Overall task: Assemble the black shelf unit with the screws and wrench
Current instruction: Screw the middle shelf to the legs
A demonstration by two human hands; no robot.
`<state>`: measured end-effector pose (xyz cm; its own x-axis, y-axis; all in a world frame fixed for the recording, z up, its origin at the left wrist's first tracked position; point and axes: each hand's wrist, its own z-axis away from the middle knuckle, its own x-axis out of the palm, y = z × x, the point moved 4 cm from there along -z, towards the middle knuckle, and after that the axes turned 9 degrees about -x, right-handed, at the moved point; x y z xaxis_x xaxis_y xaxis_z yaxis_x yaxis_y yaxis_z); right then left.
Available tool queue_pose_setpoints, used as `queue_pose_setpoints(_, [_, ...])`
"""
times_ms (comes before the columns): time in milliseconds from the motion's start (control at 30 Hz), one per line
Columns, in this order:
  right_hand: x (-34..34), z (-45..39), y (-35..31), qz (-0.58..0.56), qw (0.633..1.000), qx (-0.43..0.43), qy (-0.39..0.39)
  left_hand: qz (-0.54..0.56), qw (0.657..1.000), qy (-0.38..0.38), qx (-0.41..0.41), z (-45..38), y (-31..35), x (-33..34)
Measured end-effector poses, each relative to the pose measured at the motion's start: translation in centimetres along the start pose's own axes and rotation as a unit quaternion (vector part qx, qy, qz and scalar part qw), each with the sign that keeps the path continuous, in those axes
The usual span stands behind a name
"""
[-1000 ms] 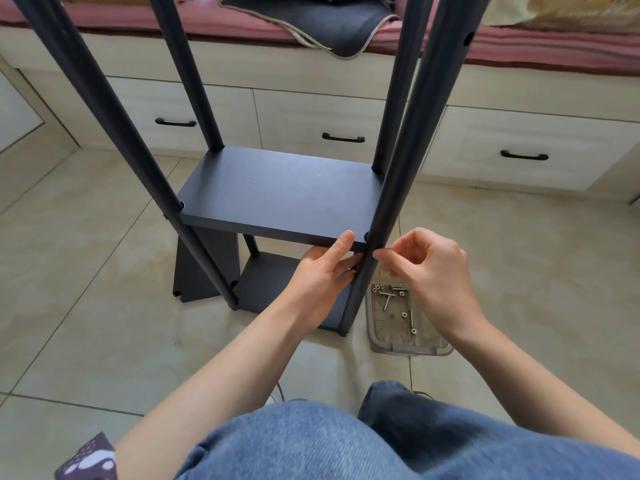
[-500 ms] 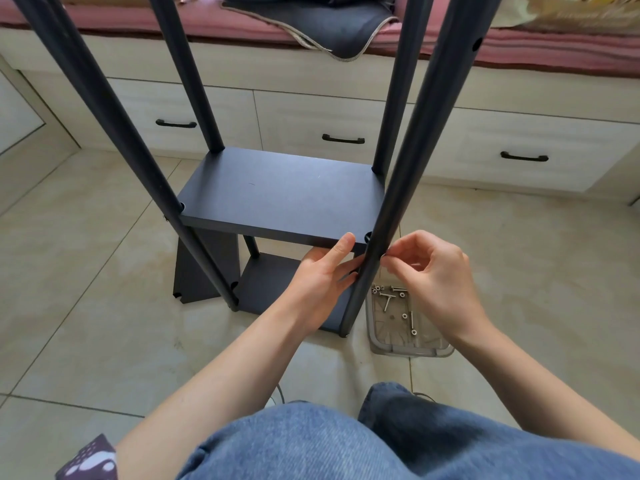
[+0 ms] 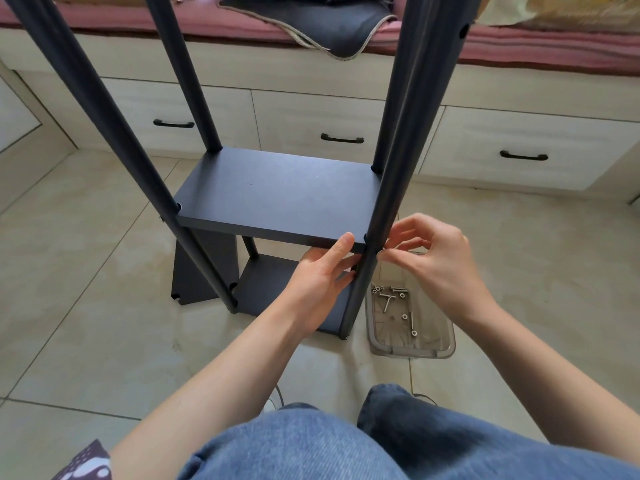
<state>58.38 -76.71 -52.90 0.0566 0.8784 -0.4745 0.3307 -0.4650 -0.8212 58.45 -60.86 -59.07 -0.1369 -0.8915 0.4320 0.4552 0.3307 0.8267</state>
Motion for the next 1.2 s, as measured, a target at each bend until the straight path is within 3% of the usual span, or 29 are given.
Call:
queue_pose_setpoints(200, [0.0,-0.8,1.0,-0.025,0.999,0.039,-0.02,-0.021,1.0,0.011,-0.015,0.6,0.3,-0.4])
queue_pose_setpoints(300, [0.5,-1.2,1.6,-0.126,0.983,0.099,-0.094,-0.039,0.999,0.006,-0.02,1.0,0.3,-0.5])
queue_pose_setpoints(433, [1.0,-1.9,2.0,-0.213,0.955,0.102,-0.18,-0.048,0.998,0.008,-0.027,1.5,0.7,-0.4])
queue_pose_setpoints(533, [1.0,-2.3,2.2,-0.202,0.956,0.093,-0.192,-0.073,0.996,0.031,-0.046,1.9,0.9,-0.3])
queue_pose_setpoints(633, [0.9,-2.5,2.5,-0.199,0.958,0.097,-0.185,-0.171,0.978,0.094,-0.079,2.5,1.5,-0.6])
queue_pose_setpoints(700, [0.8,-2.7,2.8,-0.182,0.962,0.098,-0.179,-0.28,0.945,0.168,-0.037,3.3,2.4,-1.2])
queue_pose_setpoints(733, [0.8,-2.8,2.9,-0.171,0.964,0.1,-0.177,-0.357,0.91,0.211,0.032,3.9,3.2,-1.3])
queue_pose_setpoints(833, [0.7,-3.0,3.1,-0.157,0.965,0.104,-0.182,-0.537,0.737,0.28,0.301,5.8,5.5,0.2])
queue_pose_setpoints(900, [0.6,-3.1,2.9,-0.153,0.965,0.099,-0.188,-0.61,0.676,0.24,0.338,5.2,5.8,1.0])
queue_pose_setpoints(1000, [0.5,-3.2,2.6,-0.164,0.962,0.088,-0.198,-0.694,0.656,0.174,0.238,3.0,4.9,1.1])
queue_pose_setpoints(1200, [0.5,-3.1,2.5,-0.177,0.957,0.073,-0.216,-0.695,0.642,0.19,0.263,1.9,4.5,1.4])
